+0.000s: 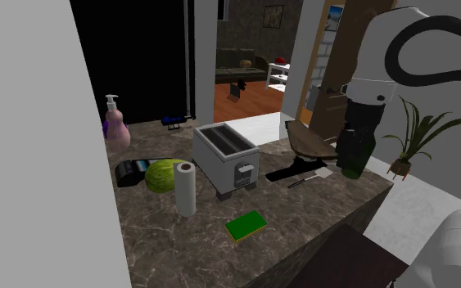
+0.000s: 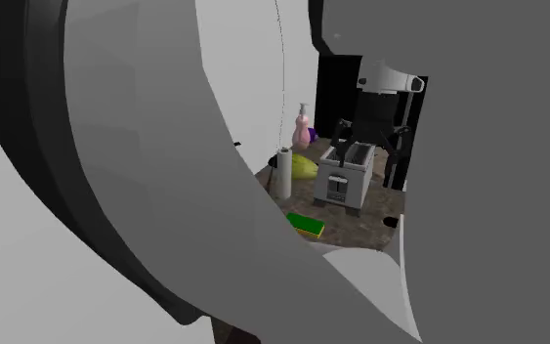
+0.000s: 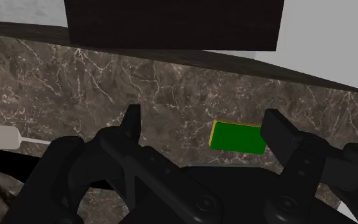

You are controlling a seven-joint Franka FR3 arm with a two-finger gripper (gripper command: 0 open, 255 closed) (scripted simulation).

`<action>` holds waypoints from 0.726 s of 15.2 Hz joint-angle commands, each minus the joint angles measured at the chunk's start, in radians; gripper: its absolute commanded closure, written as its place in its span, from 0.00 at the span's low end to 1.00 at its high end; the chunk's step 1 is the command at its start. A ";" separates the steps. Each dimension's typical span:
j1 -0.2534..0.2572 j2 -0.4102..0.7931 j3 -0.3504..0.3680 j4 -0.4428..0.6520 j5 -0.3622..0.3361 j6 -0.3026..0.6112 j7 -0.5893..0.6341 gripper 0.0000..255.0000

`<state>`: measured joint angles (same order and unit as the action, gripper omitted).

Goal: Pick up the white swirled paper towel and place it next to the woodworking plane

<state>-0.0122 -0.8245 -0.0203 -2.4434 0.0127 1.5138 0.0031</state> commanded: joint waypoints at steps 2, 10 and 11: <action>0.006 0.026 0.016 0.005 0.012 0.024 0.018 0.00; 0.043 0.265 0.136 0.093 0.079 0.203 0.153 0.00; 0.046 0.298 0.151 0.110 0.083 0.222 0.169 0.00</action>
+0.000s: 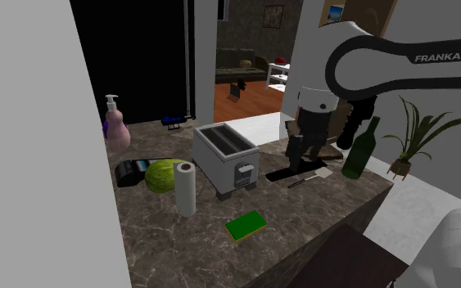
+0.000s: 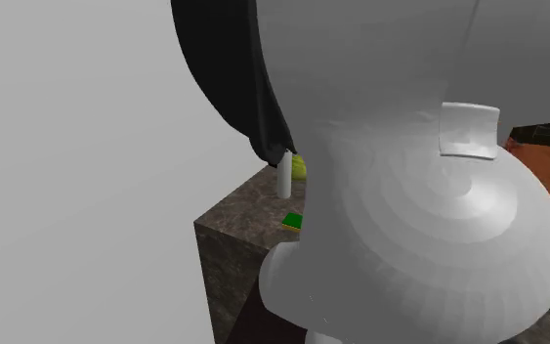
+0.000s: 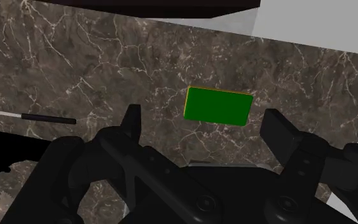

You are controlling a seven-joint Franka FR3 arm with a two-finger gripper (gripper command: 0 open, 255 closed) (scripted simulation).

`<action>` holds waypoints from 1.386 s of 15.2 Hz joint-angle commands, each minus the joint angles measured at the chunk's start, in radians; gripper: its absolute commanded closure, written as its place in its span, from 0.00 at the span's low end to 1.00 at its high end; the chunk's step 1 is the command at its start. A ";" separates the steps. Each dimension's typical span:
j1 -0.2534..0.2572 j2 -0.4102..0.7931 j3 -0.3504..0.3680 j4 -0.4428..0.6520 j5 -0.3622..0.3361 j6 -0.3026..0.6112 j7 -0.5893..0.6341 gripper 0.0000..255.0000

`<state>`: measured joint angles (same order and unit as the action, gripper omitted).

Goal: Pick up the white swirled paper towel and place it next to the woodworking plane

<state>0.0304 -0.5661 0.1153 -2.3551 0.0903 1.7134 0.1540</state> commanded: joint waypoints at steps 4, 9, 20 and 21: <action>0.012 0.175 0.069 0.101 0.009 0.092 0.086 0.00; 0.022 0.353 0.128 0.229 -0.015 0.157 0.177 0.00; 0.087 0.779 0.200 0.633 -0.158 0.187 0.382 0.00; 0.098 0.821 0.201 0.680 -0.174 0.181 0.398 0.00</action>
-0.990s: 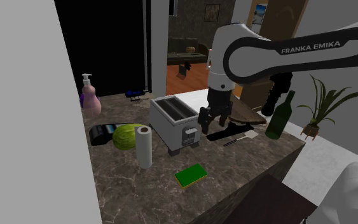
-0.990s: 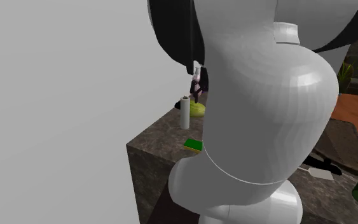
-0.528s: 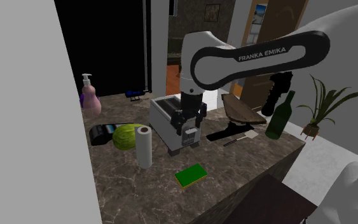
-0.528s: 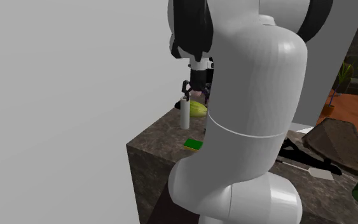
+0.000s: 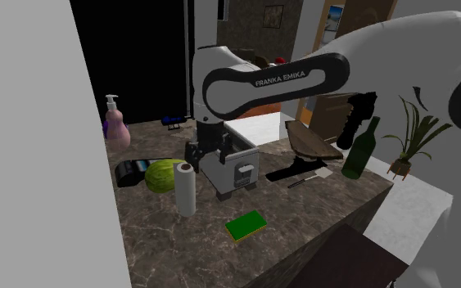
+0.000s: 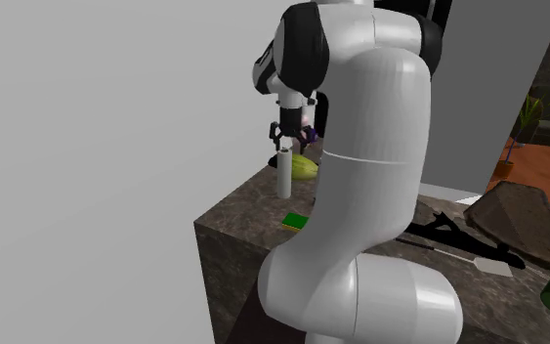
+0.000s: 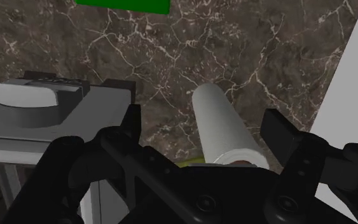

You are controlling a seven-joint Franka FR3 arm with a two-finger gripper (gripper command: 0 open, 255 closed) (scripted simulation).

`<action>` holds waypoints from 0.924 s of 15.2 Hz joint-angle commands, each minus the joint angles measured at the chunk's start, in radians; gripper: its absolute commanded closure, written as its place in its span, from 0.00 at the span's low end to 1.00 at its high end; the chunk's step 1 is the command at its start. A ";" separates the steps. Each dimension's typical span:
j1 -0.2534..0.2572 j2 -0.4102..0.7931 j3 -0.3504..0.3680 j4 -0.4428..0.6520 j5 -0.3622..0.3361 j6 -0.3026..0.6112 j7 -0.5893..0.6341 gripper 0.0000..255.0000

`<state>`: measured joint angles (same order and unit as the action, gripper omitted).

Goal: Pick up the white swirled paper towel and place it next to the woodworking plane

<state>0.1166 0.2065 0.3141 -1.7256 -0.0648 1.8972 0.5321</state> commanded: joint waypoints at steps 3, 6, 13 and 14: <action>0.051 0.177 0.001 0.208 -0.064 -0.032 0.062 0.00; 0.073 0.242 -0.005 0.280 -0.084 -0.039 0.079 0.00; 0.070 0.258 -0.009 0.215 -0.091 0.041 0.085 0.00; 0.070 0.258 -0.009 0.215 -0.091 0.041 0.085 0.00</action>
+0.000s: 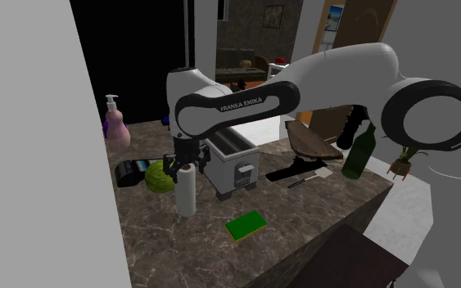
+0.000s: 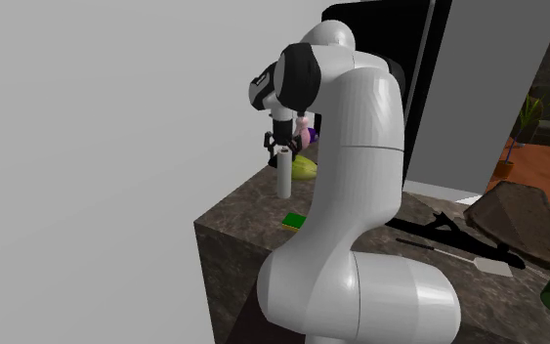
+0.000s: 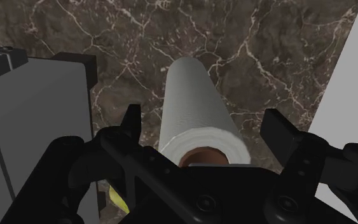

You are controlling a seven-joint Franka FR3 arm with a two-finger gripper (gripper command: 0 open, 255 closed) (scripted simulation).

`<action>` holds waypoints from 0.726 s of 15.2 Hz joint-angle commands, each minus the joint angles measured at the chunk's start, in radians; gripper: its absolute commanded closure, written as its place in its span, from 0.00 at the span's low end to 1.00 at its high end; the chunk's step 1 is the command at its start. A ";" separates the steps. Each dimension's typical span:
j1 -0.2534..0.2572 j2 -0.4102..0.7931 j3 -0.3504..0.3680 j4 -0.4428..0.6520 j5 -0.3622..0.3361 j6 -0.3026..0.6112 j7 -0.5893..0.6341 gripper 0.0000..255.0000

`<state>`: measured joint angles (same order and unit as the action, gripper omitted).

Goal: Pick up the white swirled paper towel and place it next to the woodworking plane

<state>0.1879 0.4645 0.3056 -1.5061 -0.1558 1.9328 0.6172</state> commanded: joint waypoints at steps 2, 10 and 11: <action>-0.001 0.000 0.000 -0.005 0.000 0.005 0.000 0.00; -0.001 0.000 0.000 -0.005 0.000 0.005 0.000 1.00; -0.001 0.000 0.000 -0.005 0.000 0.005 0.000 1.00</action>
<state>0.1871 0.4647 0.3052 -1.5107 -0.1561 1.9381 0.6169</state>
